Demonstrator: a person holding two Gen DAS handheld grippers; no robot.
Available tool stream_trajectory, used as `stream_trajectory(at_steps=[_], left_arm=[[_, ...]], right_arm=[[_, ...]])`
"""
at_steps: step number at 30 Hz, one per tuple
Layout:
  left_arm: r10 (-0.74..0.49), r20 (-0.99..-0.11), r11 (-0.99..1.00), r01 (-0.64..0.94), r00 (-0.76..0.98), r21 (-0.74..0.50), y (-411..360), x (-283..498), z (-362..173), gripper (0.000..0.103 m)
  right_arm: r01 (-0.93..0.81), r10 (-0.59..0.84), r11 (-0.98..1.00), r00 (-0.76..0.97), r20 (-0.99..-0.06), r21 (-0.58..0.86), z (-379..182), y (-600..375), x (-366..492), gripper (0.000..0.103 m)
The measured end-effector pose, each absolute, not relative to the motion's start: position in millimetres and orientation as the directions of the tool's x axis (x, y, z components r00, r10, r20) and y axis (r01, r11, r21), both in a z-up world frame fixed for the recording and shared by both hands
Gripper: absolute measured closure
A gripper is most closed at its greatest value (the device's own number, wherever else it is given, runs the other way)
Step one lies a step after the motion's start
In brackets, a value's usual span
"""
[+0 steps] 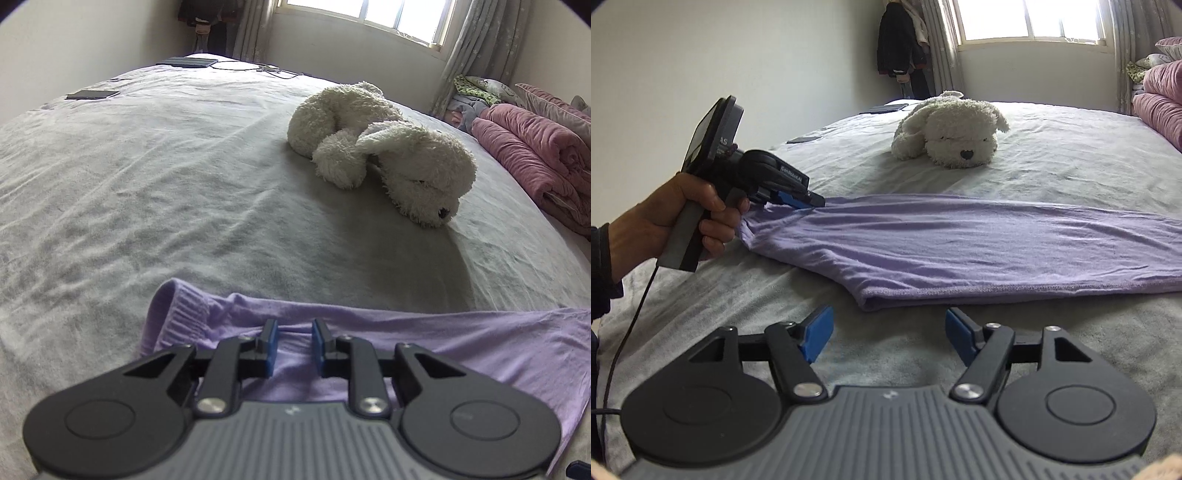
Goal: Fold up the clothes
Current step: 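Move the open right gripper along the lavender garment toward its hem end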
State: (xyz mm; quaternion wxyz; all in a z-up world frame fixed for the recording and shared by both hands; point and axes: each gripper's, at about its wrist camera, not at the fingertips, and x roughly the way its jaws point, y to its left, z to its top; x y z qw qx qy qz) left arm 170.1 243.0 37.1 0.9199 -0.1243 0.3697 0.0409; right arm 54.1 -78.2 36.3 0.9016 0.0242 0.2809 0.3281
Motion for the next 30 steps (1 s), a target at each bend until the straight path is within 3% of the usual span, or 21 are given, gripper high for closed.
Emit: stream_trajectory(at_steps=[3, 5, 7, 13, 23, 30], left_arm=[[-0.032, -0.682, 0.959, -0.17, 0.73, -0.226, 247.3, 168.3, 40.5, 0.081], [-0.049, -0.678, 0.957, -0.159, 0.734, -0.241, 246.9, 167.0, 42.6, 0.081], [-0.069, -0.672, 0.961, -0.131, 0.737, -0.242, 240.7, 165.1, 44.6, 0.081], [-0.09, -0.692, 0.971, -0.093, 0.716, -0.222, 226.0, 161.8, 43.3, 0.081], [-0.124, -0.728, 0.977, -0.043, 0.674, -0.207, 227.8, 161.4, 34.7, 0.08], [-0.125, -0.73, 0.979, -0.035, 0.672, -0.2, 228.5, 160.2, 34.4, 0.08]], right_arm=[[-0.564, 0.59, 0.797, 0.648, -0.482, 0.218, 47.7, -80.0, 61.6, 0.046], [-0.55, 0.561, 0.813, 0.653, -0.508, 0.191, 47.6, -76.1, 69.3, 0.064], [-0.559, 0.561, 0.809, 0.646, -0.517, 0.181, 50.3, -64.8, 81.9, 0.07], [-0.594, 0.572, 0.787, 0.603, -0.557, 0.164, 61.7, -15.9, 141.8, 0.07], [-0.732, 0.539, 0.678, 0.429, -0.725, 0.071, 32.8, 69.5, 228.7, 0.068], [-0.703, 0.484, 0.711, 0.497, -0.721, -0.007, 23.1, 92.3, 240.4, 0.075]])
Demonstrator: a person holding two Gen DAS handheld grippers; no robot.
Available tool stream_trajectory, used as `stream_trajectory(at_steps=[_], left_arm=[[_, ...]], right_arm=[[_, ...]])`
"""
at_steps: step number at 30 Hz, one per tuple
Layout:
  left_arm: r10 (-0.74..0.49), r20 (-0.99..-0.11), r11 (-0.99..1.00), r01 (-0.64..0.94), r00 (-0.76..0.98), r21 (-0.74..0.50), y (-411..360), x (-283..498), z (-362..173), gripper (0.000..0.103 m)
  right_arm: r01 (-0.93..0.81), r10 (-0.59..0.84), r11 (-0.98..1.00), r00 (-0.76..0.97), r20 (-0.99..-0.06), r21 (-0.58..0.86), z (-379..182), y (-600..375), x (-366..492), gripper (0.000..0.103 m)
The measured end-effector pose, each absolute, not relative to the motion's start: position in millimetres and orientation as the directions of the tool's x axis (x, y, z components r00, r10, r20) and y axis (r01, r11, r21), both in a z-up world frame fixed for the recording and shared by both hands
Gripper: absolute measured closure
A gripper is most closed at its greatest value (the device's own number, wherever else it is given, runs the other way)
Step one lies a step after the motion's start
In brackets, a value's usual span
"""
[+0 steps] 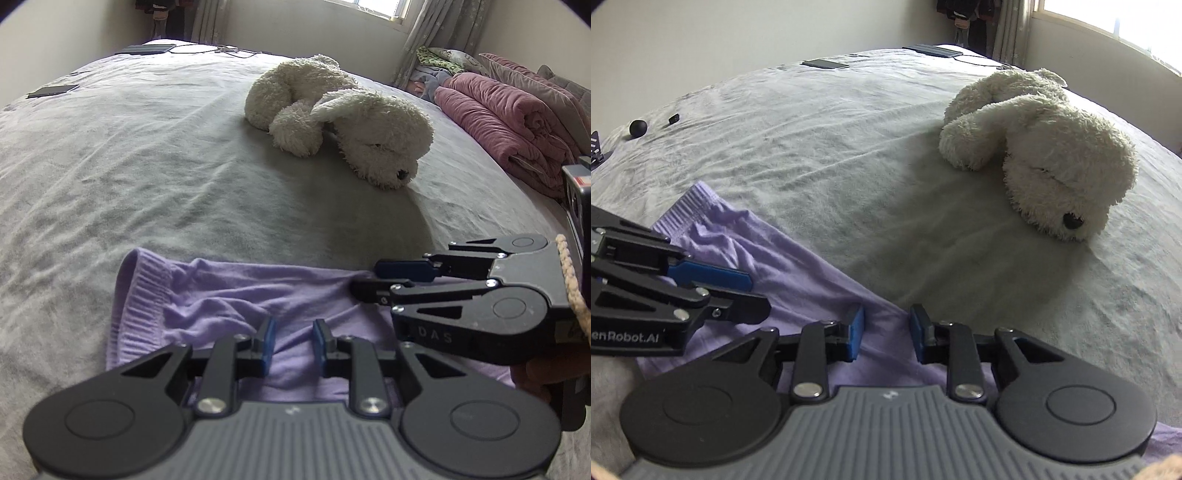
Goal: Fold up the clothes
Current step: 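Move the open right gripper along the lavender garment toward its hem end, then lower the open right gripper onto the folded hem end of the garment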
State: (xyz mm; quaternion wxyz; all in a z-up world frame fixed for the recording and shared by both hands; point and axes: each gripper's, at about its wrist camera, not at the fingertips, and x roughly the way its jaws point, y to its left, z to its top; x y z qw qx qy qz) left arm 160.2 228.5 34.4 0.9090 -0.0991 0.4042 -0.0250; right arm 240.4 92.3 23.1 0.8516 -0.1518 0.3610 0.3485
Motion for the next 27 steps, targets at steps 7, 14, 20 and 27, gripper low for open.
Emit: stream_trajectory(at_steps=[7, 14, 20, 27], left_arm=[[-0.134, -0.728, 0.971, -0.058, 0.672, -0.232, 236.2, 159.4, 35.3, 0.08], [-0.112, -0.712, 0.981, -0.037, 0.693, -0.19, 225.1, 156.9, 36.7, 0.073], [-0.068, -0.719, 0.992, -0.031, 0.692, -0.123, 218.2, 158.0, 33.1, 0.073], [-0.061, -0.716, 0.994, -0.026, 0.696, -0.11, 217.9, 157.4, 31.7, 0.073]], right_arm=[[-0.594, 0.467, 0.804, 0.632, -0.619, 0.0, 52.0, 46.1, 215.5, 0.073], [-0.615, 0.458, 0.788, 0.572, -0.681, 0.013, 26.1, -5.1, 164.5, 0.072], [-0.512, 0.403, 0.858, 0.626, -0.668, 0.038, 26.5, -76.1, 167.8, 0.065], [-0.191, 0.172, 0.981, 0.747, -0.643, 0.04, 21.7, -194.4, 194.1, 0.066]])
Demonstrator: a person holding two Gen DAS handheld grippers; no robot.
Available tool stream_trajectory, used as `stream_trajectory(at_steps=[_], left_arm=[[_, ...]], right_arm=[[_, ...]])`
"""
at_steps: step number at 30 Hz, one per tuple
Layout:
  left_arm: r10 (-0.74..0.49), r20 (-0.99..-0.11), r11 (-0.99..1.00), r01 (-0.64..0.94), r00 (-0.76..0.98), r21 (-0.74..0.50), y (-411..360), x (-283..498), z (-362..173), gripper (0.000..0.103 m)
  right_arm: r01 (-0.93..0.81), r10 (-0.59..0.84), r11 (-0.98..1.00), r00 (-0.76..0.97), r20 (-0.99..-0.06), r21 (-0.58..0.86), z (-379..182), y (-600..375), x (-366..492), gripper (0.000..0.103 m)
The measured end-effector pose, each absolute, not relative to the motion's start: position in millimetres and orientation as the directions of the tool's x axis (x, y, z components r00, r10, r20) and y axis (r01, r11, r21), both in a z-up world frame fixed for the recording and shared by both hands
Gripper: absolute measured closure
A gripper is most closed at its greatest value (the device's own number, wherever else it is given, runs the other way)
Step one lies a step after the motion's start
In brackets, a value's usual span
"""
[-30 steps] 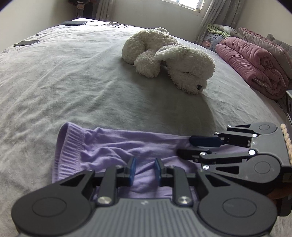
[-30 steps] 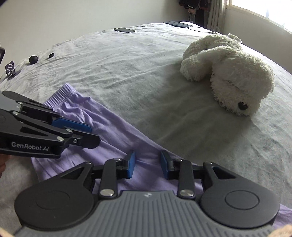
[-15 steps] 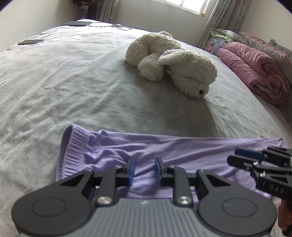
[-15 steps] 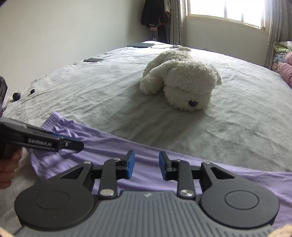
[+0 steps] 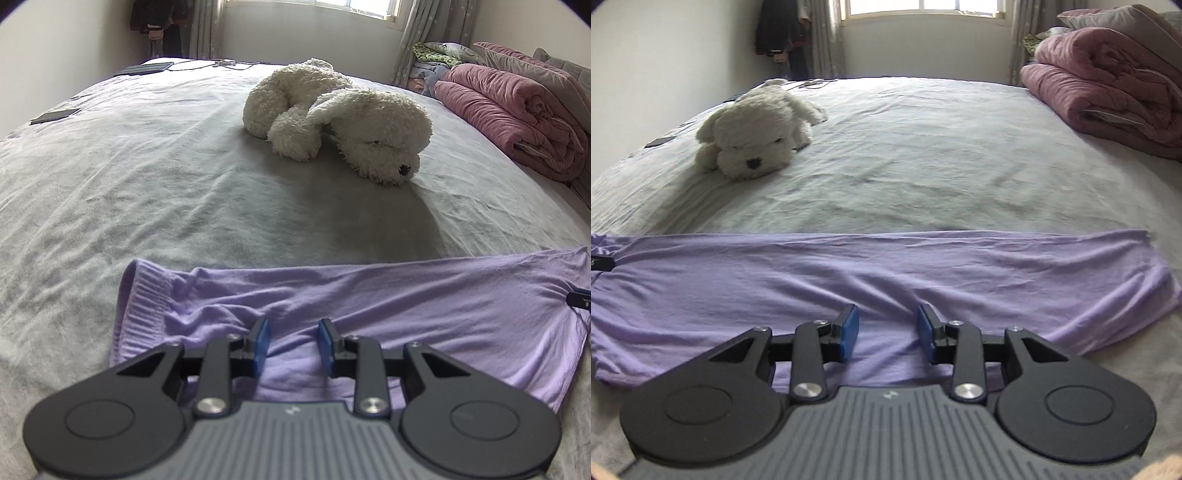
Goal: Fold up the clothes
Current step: 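Lower the open right gripper onto the folded hem end of the garment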
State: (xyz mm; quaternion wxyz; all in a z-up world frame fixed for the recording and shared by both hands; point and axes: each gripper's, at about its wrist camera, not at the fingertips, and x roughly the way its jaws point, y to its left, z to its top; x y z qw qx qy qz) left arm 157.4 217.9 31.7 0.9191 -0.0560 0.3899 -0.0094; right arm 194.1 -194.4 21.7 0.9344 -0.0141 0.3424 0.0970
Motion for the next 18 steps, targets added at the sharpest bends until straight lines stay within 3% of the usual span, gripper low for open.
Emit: stream_trajectory(at_steps=[6, 10, 18], left_arm=[[-0.05, -0.711, 0.996, -0.021, 0.702, -0.091, 214.6, 158.1, 30.8, 0.073], [-0.035, -0.707, 0.997, -0.022, 0.707, -0.071, 210.8, 158.7, 30.0, 0.073], [0.011, -0.697, 0.999, -0.032, 0.717, -0.017, 201.1, 158.3, 27.9, 0.072]], right_arm=[[0.115, -0.047, 0.99, 0.803, -0.594, 0.077, 22.5, -288.5, 195.8, 0.065], [0.225, -0.108, 0.965, 0.807, -0.581, 0.133, 17.0, -331.6, 186.6, 0.065], [0.201, -0.198, 0.978, 0.834, -0.515, -0.051, 16.0, -310.5, 187.7, 0.065]])
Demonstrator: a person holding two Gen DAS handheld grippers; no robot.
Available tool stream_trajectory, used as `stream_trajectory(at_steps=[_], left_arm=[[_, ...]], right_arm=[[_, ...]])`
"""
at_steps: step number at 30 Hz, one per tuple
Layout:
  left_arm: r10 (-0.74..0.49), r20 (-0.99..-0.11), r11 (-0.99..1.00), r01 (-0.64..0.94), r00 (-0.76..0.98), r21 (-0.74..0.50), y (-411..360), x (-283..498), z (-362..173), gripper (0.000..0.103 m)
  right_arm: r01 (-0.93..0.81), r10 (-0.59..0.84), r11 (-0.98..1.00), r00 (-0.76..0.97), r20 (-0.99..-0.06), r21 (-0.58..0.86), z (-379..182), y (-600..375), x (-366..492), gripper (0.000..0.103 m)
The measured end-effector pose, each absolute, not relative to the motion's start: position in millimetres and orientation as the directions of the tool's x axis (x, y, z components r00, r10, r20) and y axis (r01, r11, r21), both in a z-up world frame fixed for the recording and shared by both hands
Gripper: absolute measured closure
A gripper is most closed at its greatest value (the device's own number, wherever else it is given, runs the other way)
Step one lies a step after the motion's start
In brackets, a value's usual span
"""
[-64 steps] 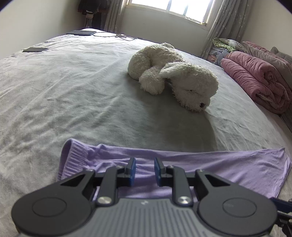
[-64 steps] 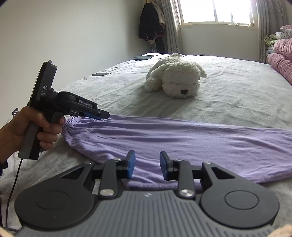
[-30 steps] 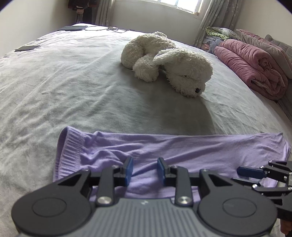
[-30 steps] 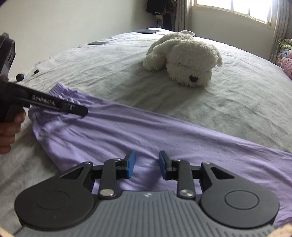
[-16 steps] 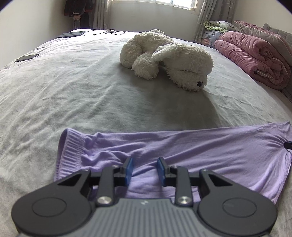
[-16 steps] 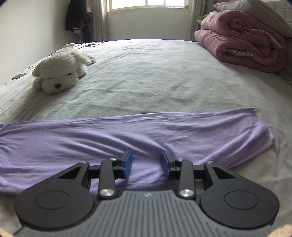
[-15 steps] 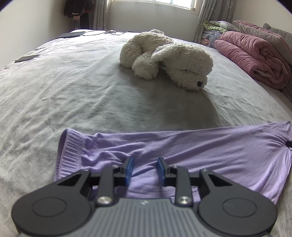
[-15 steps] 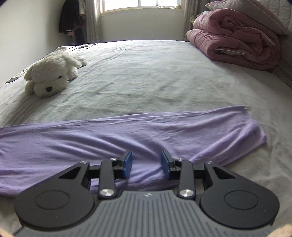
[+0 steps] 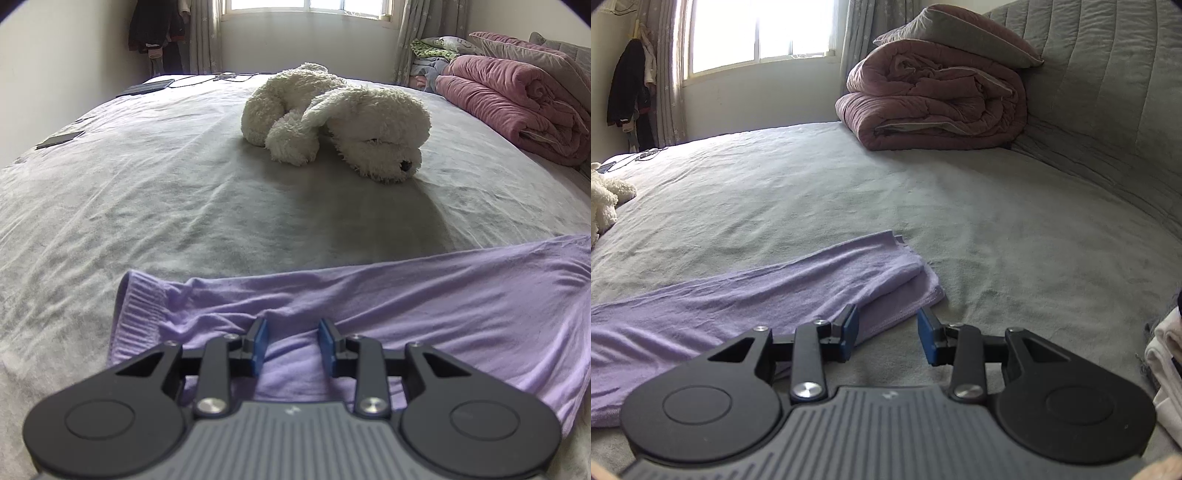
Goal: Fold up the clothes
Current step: 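Lower the open right gripper onto the folded hem end of the garment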
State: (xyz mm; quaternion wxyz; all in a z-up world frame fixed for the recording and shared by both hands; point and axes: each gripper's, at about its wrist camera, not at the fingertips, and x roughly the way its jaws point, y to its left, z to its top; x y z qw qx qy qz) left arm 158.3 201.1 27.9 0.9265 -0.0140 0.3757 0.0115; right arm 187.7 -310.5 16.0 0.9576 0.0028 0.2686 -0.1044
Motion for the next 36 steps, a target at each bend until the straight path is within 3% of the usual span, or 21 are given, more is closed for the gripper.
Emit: stream_trajectory(at_steps=[5, 15, 23, 30, 36], left_arm=[[0.027, -0.686, 0.998, -0.059, 0.727, -0.023, 199.1, 155.9, 26.7, 0.071], [0.118, -0.631, 0.993, -0.086, 0.767, 0.081, 180.0, 147.2, 20.0, 0.069], [0.133, -0.604, 0.99, -0.084, 0.786, 0.109, 176.9, 142.1, 16.3, 0.069], [0.143, -0.588, 0.988, -0.083, 0.796, 0.127, 174.2, 141.6, 14.1, 0.068], [0.148, -0.583, 0.987, -0.084, 0.799, 0.135, 173.0, 140.5, 13.7, 0.068]], right_arm=[[0.172, -0.24, 0.97, 0.799, -0.552, -0.172, 5.8, -294.0, 208.8, 0.065], [0.135, -0.212, 0.974, 0.82, -0.532, -0.181, 3.3, -287.5, 229.3, 0.065], [0.063, -0.008, 0.992, 0.892, -0.453, 0.107, 11.5, -320.6, 225.2, 0.062], [0.031, 0.028, 0.99, 0.907, -0.419, 0.134, 17.6, -317.2, 225.9, 0.062], [0.108, -0.003, 0.969, 0.905, -0.425, 0.223, 15.0, -336.3, 227.0, 0.062]])
